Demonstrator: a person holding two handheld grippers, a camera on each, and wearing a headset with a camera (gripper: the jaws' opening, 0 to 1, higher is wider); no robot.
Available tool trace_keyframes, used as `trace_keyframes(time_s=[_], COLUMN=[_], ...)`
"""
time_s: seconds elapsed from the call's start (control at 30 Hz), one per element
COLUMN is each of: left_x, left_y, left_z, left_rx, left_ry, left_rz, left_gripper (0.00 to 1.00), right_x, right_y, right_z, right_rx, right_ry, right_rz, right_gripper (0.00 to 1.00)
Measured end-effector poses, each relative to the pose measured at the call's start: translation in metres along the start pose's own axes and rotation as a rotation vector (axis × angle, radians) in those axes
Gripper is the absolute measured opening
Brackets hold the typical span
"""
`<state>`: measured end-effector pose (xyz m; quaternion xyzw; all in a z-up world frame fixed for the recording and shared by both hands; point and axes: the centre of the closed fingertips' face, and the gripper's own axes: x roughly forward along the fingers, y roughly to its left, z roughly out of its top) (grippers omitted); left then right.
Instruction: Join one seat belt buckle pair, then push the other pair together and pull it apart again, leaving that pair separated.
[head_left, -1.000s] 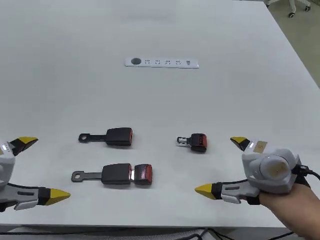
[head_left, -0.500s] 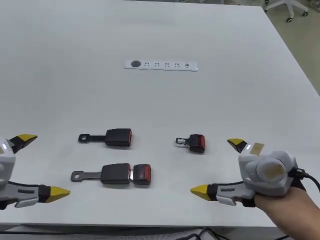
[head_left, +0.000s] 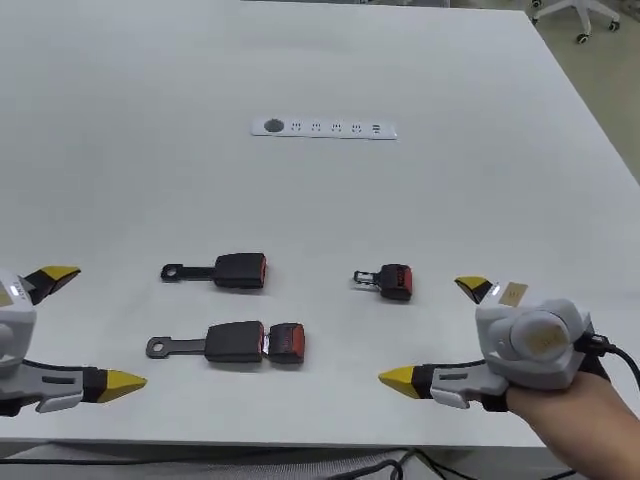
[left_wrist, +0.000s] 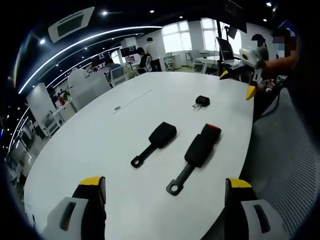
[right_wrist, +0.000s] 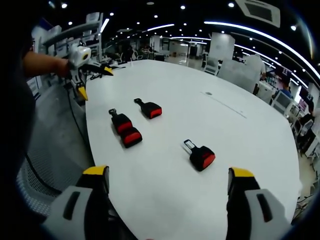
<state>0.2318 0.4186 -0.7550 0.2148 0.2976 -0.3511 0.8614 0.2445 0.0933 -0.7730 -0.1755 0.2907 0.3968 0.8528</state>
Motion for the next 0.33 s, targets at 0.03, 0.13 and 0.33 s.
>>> trace_keyframes(time_s=[0.03, 0.13, 0.33], left_x=[0.0001, 0.0006, 0.0011], left_y=[-0.001, -0.002, -0.0053], left_z=[0.0007, 0.0028, 0.0041], left_rx=[-0.002, -0.001, -0.013], left_ry=[-0.002, -0.008, -0.016], left_rz=[-0.003, -0.003, -0.002], left_gripper=[1.0, 1.0, 1.0], right_x=[-0.0007, -0.0013, -0.0035], right_y=[0.0009, 0.0006, -0.0013], right_z=[0.0005, 0.0002, -0.0011], right_rx=[0.002, 0.007, 0.008], right_ry=[-0.001, -0.003, -0.004], right_rz=[-0.001, -0.007, -0.016], right_gripper=[1.0, 1.0, 1.0])
